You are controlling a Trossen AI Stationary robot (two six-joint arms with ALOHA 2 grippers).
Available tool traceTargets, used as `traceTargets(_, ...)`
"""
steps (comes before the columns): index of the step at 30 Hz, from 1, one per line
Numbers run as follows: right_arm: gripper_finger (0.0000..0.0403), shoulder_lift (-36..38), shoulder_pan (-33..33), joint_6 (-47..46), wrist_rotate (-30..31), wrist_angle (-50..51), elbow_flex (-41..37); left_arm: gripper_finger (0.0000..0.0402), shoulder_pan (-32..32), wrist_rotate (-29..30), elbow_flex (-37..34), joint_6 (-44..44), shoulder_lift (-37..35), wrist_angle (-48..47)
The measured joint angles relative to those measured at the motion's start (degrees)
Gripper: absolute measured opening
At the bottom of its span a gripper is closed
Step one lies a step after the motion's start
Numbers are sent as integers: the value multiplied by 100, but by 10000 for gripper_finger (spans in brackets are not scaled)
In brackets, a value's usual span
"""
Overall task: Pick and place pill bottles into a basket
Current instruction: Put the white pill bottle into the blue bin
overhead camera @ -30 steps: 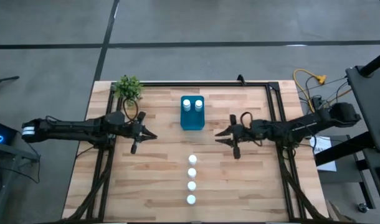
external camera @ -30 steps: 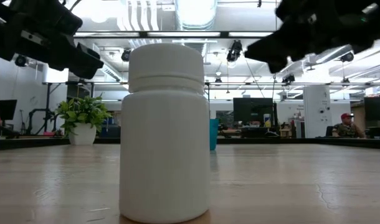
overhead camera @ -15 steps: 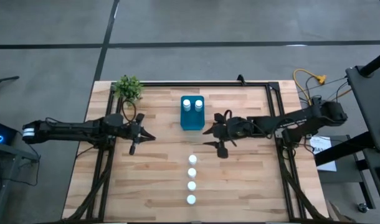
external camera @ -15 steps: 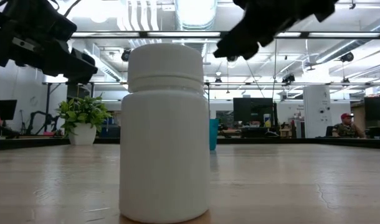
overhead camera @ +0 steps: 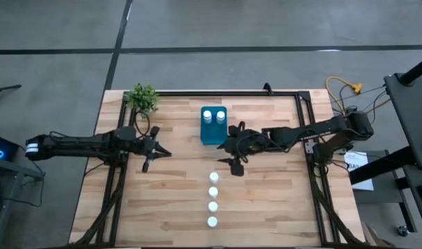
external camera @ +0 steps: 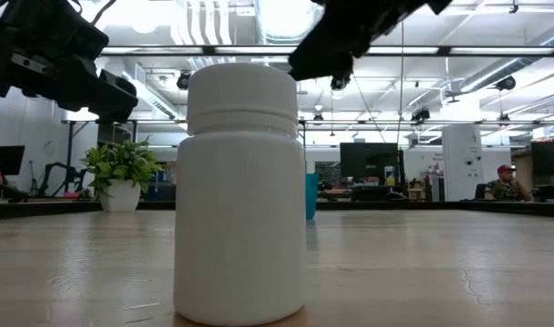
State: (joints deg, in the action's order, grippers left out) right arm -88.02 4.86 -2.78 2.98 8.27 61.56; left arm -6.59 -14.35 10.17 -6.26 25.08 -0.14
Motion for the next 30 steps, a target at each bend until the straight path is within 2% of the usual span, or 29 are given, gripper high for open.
traceTargets(8, 230, -809, 0, -90, -6, 129, 1105, 8, -4, 0, 0, 9, -4, 2)
traceTargets(14, 225, -1413, 18, 193, -46, 2349, 2305, 8, -4, 2, 2, 144, -4, -151)
traceTargets(18, 224, -1597, 117, 214, -232, 2767, 2499, 8, -4, 3, 2, 144, -4, -269)
traceTargets(22, 224, -1594, 174, 177, -687, 2922, 2520, 8, -2, 5, 2, 143, -5, -267)
traceTargets(30, 224, -1651, 233, 111, -753, 2991, 2509, 6, 3, 138, -22, -80, -80, -171)
